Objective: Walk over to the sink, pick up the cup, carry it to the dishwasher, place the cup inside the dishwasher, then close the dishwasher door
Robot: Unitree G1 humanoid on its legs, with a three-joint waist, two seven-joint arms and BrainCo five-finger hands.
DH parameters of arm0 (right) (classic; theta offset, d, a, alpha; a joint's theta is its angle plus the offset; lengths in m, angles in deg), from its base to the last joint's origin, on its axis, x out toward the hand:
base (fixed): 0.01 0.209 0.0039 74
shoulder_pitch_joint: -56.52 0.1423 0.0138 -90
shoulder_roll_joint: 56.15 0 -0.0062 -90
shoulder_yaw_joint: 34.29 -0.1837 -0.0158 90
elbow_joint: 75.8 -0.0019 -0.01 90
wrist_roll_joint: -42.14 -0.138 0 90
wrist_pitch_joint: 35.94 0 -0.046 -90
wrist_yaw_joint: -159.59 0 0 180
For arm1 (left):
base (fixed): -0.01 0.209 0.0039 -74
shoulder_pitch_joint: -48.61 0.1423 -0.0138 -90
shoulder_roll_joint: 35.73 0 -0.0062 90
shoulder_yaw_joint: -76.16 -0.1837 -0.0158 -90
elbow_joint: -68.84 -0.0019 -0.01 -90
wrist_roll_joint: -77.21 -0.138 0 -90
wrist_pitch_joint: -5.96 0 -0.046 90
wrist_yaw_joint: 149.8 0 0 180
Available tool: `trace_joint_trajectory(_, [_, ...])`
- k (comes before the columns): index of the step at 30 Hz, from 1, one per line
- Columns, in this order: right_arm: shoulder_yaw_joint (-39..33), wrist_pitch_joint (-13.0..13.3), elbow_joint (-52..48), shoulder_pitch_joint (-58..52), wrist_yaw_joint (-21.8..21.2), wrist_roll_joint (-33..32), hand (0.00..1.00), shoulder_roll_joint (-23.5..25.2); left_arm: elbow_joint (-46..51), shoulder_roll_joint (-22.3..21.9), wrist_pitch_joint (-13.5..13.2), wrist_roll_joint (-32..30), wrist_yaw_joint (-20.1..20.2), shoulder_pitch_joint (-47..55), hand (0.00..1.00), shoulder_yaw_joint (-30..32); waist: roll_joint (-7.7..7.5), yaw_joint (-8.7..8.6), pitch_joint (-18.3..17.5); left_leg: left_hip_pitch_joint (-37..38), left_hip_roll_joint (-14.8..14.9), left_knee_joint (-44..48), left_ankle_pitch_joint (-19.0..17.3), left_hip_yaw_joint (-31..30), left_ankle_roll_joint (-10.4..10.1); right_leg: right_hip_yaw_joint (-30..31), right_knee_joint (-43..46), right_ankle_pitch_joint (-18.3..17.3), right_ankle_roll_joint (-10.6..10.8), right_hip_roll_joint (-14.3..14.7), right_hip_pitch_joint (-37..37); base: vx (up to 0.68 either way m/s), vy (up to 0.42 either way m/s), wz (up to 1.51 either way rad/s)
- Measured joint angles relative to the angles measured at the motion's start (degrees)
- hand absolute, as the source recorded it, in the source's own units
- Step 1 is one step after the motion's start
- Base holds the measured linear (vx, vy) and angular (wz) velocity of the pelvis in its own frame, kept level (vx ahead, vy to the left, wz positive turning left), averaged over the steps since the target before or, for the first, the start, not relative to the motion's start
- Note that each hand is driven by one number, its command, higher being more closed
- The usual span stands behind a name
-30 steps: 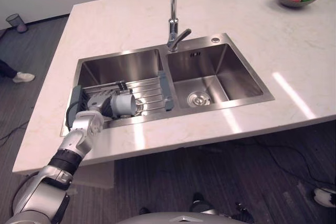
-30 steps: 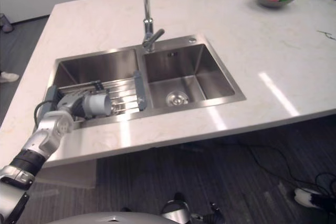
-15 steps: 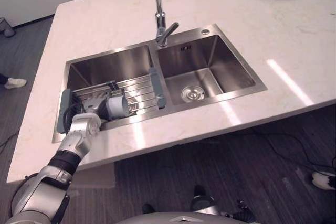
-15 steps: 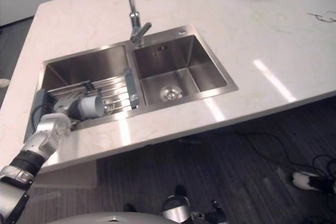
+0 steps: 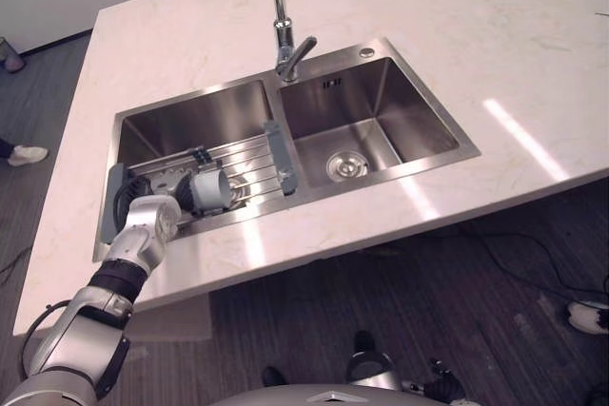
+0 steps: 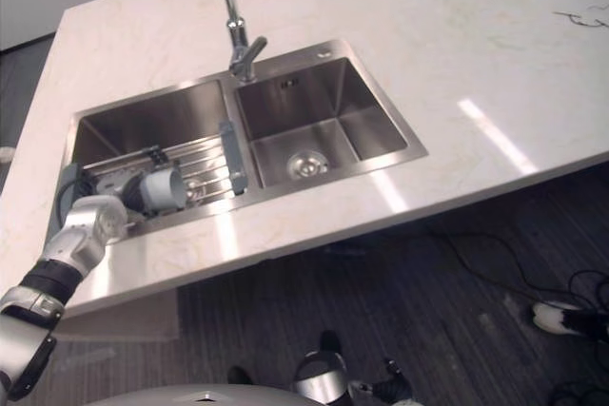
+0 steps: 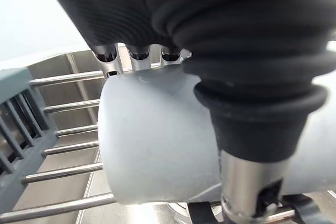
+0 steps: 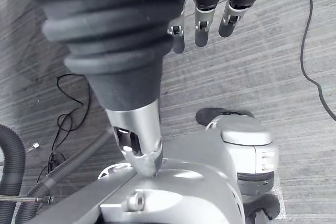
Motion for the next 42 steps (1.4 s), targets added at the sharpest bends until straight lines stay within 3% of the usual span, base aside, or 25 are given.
trace_joint_trajectory(7, [0.0, -0.09, -0.07, 0.01, -1.26, -0.04, 0.0, -0.23, -2.34, 0.06, -0.23, 1.5, 1.21, -0.82, 1.0, 0.51, -0.05, -0.14, 0.03, 0.36, 0.02, 0.0, -0.01, 0.02, -0.01, 0.11, 0.02, 0.0, 0.0, 0.05, 0.33, 0.0, 0.0, 0.0])
trace_joint_trajectory(10, [0.01, -0.26, -0.07, 0.01, -1.62, -0.05, 0.0, -0.29, -3.82, 0.02, -1.88, 3.95, -0.04, -0.82, 1.0, 0.89, -0.08, -0.14, 0.04, 0.63, 0.03, 0.0, -0.01, -0.02, -0.01, 0.07, 0.02, 0.0, 0.0, 0.06, 0.65, 0.0, 0.0, 0.0])
trace_joint_trajectory(17, [0.51, -0.27, 0.04, 0.0, -1.65, -1.44, 0.0, -0.05, -4.39, -0.8, -5.04, 14.42, -7.97, 1.65, 1.0, 1.46, -0.59, 0.29, 0.15, 1.43, 0.02, -0.04, 0.01, -0.38, 0.01, -0.4, -0.04, 0.0, 0.01, 0.03, 1.65, -0.02, -0.014, 0.02])
trace_joint_trajectory(20, [1.32, -0.27, 0.14, -0.13, -1.6, -1.64, 0.0, 0.33, -3.64, -2.37, -7.17, 18.66, -12.31, 2.87, 1.0, 3.75, -1.69, 0.74, 0.04, 1.54, 0.0, -0.06, 0.11, -1.16, 0.07, -1.53, -0.18, -0.01, 0.01, 0.01, 2.32, -0.03, -0.026, 0.13])
trace_joint_trajectory(28, [1.17, 0.04, 2.35, -0.73, -0.31, -2.19, 0.0, 2.13, 8.65, -7.18, -13.39, 32.36, -19.95, 8.53, 1.0, 5.43, -4.26, 3.49, -1.32, 1.58, -0.2, -0.02, 0.3, -2.91, 0.2, -3.46, -0.39, -0.17, -0.2, -0.13, 3.76, 0.0, -0.016, 0.11])
trace_joint_trajectory(34, [1.18, 0.03, 2.35, -1.19, -0.22, -2.78, 0.0, 2.24, 15.55, -10.91, -15.88, 44.73, -21.34, 10.83, 1.0, 11.27, -4.6, 4.58, -2.28, 1.75, -0.16, -0.34, 0.79, -4.07, 0.25, -4.82, -0.39, -0.23, -0.26, -0.16, 4.38, -0.05, -0.018, 0.11])
trace_joint_trajectory(40, [0.95, -0.02, 2.42, -2.89, 0.7, -8.54, 0.0, 3.34, 28.48, -16.3, -18.27, 63.13, -20.67, 17.81, 1.0, 16.41, -5.33, 6.78, -4.18, 2.04, -0.12, -0.36, 1.06, -5.4, 0.27, -6.32, -0.41, -0.56, -0.24, -0.2, 5.44, -0.02, -0.013, 0.11])
trace_joint_trajectory(42, [-0.31, 0.02, 2.45, -2.85, 0.73, -10.19, 0.0, 4.26, 31.05, -16.84, -18.9, 65.51, -19.5, 20.66, 1.0, 17.27, -5.85, 7.3, -4.6, 2.02, -0.16, -0.36, 1.15, -6.0, 0.32, -6.69, -0.41, -0.57, -0.21, -0.24, 5.74, -0.01, -0.008, 0.11])
